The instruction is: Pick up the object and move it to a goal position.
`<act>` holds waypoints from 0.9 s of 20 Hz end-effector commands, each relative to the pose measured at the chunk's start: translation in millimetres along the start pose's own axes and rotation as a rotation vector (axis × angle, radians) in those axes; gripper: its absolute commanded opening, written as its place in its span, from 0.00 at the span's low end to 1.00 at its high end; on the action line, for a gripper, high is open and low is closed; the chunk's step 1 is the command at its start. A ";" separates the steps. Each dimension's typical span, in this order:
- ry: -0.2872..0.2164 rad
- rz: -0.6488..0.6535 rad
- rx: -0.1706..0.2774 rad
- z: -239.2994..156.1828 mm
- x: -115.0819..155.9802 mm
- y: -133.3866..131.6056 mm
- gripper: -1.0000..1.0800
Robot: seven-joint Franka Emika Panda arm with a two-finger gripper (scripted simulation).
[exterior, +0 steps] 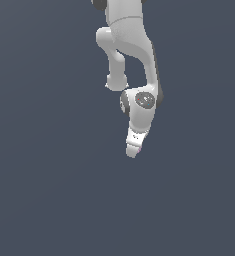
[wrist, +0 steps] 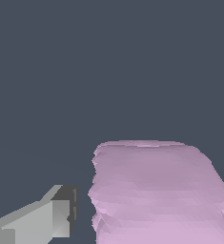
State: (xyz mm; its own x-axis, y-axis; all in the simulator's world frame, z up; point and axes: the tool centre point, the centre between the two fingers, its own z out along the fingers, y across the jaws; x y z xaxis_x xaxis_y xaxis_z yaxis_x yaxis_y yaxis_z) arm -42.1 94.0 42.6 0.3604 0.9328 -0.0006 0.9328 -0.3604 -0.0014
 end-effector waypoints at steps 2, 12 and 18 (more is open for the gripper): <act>0.001 0.000 -0.001 1.2 0.2 0.6 0.00; 0.001 0.000 -0.003 0.0 -0.1 1.4 0.00; 0.001 0.000 -0.003 -14.4 -11.3 10.0 0.00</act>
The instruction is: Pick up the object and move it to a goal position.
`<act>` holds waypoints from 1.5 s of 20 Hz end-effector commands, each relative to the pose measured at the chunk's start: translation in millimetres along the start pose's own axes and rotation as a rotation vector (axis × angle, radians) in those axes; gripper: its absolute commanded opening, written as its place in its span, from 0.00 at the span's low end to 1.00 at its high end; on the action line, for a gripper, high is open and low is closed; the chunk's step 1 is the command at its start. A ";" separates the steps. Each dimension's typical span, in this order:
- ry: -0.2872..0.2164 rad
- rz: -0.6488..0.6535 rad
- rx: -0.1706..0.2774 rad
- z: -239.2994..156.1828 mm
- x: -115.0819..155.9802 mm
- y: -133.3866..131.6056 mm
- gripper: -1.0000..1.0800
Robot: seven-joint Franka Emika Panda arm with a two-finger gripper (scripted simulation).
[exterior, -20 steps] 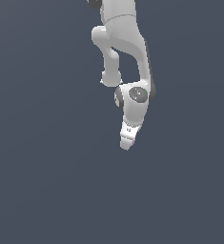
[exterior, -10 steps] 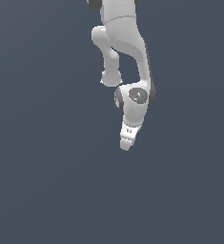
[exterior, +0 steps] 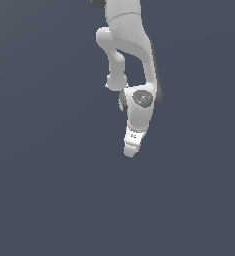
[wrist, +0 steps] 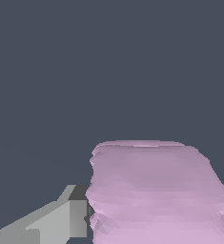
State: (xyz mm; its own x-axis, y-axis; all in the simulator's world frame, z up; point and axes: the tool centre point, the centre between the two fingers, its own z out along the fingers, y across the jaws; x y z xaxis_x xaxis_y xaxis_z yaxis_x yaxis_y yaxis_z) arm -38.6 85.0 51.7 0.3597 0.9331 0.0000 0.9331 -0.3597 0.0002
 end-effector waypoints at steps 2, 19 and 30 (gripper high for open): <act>0.000 0.001 -0.001 -14.8 -11.4 9.2 0.00; 0.003 -0.001 0.001 -154.2 -117.1 94.5 0.00; 0.001 0.000 0.000 -229.3 -173.8 144.7 0.00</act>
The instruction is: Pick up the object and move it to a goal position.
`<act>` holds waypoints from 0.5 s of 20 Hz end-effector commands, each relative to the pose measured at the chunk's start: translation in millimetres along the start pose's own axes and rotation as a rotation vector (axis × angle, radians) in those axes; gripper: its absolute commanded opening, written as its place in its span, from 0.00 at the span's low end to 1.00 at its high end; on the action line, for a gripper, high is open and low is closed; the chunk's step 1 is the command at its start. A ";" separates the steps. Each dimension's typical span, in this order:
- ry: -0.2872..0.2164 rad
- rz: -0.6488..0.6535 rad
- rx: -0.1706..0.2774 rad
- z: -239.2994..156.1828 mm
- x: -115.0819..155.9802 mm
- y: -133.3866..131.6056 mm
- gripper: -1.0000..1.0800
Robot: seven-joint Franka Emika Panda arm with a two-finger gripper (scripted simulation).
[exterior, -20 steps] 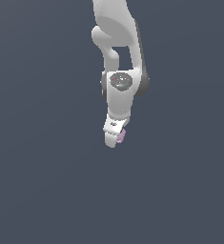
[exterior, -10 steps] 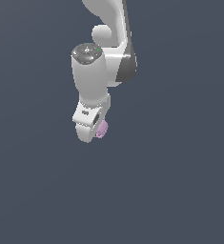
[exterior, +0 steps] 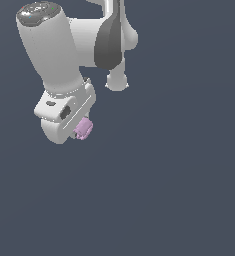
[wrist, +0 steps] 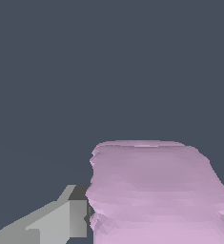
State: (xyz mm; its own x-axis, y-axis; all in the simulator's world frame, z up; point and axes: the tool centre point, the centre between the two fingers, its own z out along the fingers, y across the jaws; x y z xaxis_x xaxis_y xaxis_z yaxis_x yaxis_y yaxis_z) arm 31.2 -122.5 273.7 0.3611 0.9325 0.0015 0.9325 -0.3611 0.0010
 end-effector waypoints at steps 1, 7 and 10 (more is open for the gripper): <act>0.000 -0.001 0.001 -11.3 -8.1 7.7 0.00; -0.001 -0.001 0.001 -26.6 -19.4 19.2 0.00; -0.001 -0.001 0.001 -29.7 -21.6 21.9 0.00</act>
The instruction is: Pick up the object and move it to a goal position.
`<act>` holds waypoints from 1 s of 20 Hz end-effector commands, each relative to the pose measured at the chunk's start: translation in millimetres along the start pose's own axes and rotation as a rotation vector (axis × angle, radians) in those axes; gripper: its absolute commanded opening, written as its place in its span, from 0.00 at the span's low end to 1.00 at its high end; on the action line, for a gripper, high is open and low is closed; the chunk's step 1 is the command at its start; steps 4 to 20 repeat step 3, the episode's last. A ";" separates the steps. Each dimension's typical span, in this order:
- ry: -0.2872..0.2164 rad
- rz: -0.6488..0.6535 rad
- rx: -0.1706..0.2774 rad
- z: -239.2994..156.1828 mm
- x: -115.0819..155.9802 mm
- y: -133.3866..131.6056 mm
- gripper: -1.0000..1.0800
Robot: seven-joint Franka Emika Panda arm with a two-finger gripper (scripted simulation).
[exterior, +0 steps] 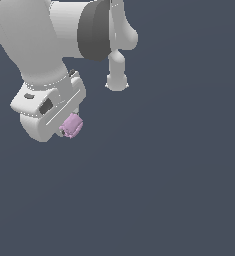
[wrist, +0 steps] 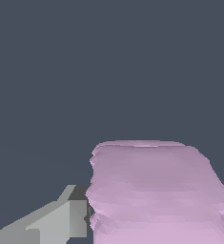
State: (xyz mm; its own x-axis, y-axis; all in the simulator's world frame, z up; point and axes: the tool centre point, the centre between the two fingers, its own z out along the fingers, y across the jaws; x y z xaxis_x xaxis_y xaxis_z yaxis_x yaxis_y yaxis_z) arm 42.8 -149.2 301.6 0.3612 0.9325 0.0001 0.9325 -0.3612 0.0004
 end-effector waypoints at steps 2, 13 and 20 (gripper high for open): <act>0.000 -0.001 0.000 -2.4 -1.3 2.3 0.00; 0.000 -0.001 0.000 -2.4 -1.3 2.3 0.00; 0.000 -0.001 0.000 -2.4 -1.3 2.3 0.00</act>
